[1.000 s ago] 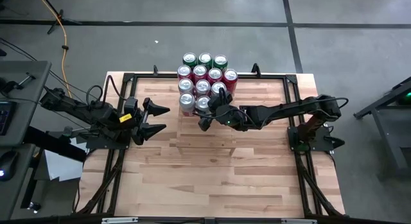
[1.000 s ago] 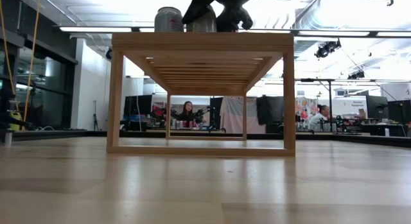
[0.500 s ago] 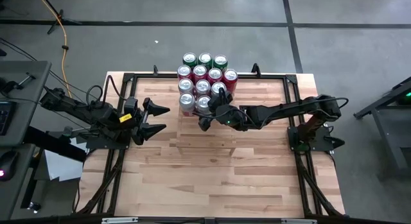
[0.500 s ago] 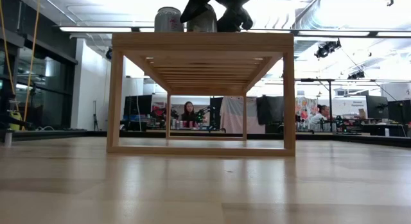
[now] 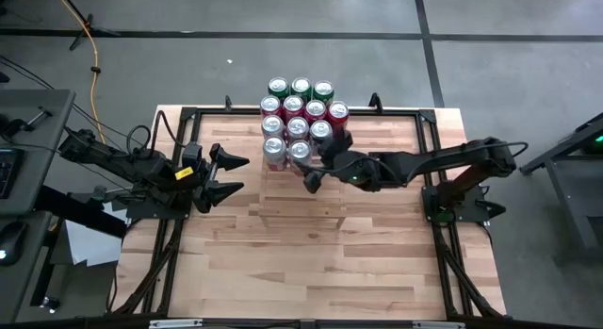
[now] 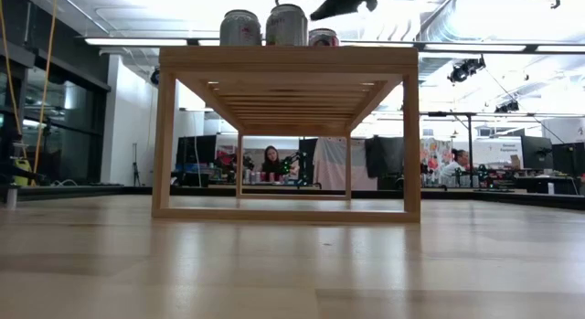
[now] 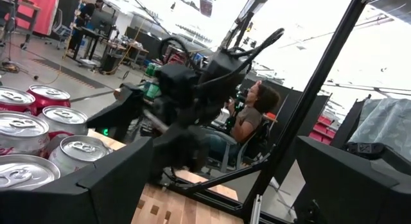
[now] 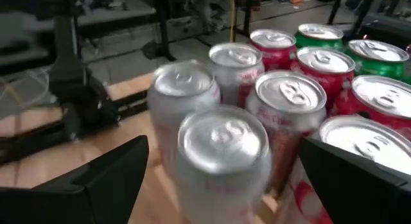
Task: Place canned beverage on shelf
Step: Return to Home Position
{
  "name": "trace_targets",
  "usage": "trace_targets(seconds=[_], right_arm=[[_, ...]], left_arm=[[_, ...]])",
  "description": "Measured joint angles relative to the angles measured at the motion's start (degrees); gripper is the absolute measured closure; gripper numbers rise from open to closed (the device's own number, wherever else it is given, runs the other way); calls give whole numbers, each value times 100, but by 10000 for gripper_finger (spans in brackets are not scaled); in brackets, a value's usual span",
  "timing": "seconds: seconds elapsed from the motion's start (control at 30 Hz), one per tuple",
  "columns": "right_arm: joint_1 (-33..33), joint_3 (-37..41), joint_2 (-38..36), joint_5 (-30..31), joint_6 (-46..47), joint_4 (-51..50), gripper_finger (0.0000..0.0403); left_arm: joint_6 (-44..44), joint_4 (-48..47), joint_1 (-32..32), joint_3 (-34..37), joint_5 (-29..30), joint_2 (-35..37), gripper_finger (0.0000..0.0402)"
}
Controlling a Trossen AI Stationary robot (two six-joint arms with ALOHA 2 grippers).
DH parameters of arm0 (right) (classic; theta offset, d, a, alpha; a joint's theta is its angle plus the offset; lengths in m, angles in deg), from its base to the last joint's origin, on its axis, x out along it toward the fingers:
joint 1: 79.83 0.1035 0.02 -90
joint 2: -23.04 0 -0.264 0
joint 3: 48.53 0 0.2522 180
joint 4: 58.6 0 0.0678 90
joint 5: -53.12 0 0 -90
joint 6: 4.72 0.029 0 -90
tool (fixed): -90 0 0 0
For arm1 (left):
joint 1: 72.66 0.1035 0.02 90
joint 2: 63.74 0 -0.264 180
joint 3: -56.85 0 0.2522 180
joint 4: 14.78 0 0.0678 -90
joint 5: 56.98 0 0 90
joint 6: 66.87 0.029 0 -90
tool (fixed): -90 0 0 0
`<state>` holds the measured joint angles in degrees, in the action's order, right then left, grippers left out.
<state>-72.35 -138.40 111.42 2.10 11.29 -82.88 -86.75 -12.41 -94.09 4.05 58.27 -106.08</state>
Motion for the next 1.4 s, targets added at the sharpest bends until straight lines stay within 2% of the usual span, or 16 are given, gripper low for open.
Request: trace_targets(seconds=[0.17,0.43,0.63,0.77,0.87,1.0,1.13,1.3,1.33,1.4], right_arm=[[310,-1,-365,-120,46,-504,15],[912,-1,-826,-820,55,-855,15],[1186,-1,-963,-1396,554,-1047,18],[1288,-1,-977,-1711,745,-1175,38],[1343,-1,-999,-1853,876,-1395,72],[1404,-1,-1160,-1856,1106,-1840,138],[1458,-1,-1453,-1830,1227,-2140,225],[1513,-1,-1900,-1634,1226,-2545,360],[1512,-1,-1987,-1571,1229,-2668,381],[1509,-1,-2143,-1461,1343,-2951,390]], left_arm=[[0,-4,0,-2,0,-2,32],[2,-11,2,-2,0,-2,32],[2,25,0,-2,0,-2,32],[1,45,0,-4,-2,-56,33],[60,31,0,-4,-1,-181,44],[322,27,3,-4,60,-435,97],[405,28,238,-4,12,-555,195],[744,-17,855,-4,-712,-383,364],[758,-47,1014,-4,-907,-321,382],[761,-201,1344,-4,-1232,-194,386]])
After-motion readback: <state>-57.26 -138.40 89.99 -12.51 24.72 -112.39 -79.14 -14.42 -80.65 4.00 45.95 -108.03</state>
